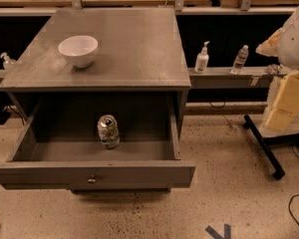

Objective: Pick 7up can from top drawer and place on counter

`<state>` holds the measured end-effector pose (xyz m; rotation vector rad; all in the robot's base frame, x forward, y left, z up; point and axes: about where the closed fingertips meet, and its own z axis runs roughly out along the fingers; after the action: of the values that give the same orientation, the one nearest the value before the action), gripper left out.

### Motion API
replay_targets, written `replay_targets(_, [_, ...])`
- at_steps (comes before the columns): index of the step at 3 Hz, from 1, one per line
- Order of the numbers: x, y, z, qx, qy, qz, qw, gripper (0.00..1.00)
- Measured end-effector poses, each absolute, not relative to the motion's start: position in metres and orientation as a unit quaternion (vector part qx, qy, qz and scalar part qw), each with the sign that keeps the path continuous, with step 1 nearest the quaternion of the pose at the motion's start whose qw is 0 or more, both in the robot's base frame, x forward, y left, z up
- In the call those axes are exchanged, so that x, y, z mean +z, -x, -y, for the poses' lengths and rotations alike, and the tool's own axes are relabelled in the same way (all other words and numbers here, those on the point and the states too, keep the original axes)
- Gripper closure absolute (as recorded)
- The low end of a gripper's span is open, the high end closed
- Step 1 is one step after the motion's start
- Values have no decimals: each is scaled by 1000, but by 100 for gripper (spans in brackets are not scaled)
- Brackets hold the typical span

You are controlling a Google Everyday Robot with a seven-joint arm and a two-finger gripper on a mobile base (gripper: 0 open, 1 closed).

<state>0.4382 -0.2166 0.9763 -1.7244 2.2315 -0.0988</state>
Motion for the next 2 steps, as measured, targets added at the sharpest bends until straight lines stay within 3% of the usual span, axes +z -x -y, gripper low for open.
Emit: replay_targets(2, [971,-476,183,-21,630,-758,166,0])
